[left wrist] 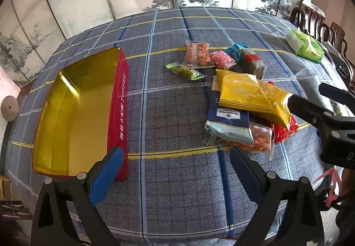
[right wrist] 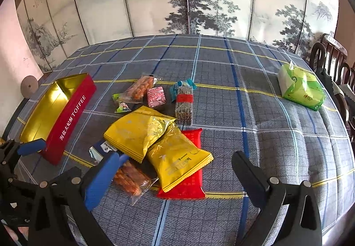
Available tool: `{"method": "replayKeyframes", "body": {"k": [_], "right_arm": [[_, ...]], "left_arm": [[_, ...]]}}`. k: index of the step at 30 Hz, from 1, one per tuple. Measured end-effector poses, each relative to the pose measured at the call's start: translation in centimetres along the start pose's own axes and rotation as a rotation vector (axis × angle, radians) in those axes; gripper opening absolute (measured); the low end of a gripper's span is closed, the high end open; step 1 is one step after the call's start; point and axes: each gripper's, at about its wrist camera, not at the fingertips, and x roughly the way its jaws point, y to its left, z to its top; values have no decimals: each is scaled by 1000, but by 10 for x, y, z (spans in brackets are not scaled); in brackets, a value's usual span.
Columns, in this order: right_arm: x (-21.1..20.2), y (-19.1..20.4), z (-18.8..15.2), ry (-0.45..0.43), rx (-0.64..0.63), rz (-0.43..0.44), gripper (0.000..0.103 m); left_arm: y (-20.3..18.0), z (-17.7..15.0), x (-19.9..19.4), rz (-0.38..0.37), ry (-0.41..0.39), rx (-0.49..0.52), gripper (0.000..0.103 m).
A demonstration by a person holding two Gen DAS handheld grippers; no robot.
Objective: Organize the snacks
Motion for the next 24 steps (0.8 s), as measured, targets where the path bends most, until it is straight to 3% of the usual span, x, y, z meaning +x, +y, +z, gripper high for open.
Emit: {"method": "replayKeyframes", "body": {"k": [24], "right_arm": [[17,-7,13,-4,-50,-24,103]], "left_arm": [[0,4,2,-23,-18,11,95]]}}
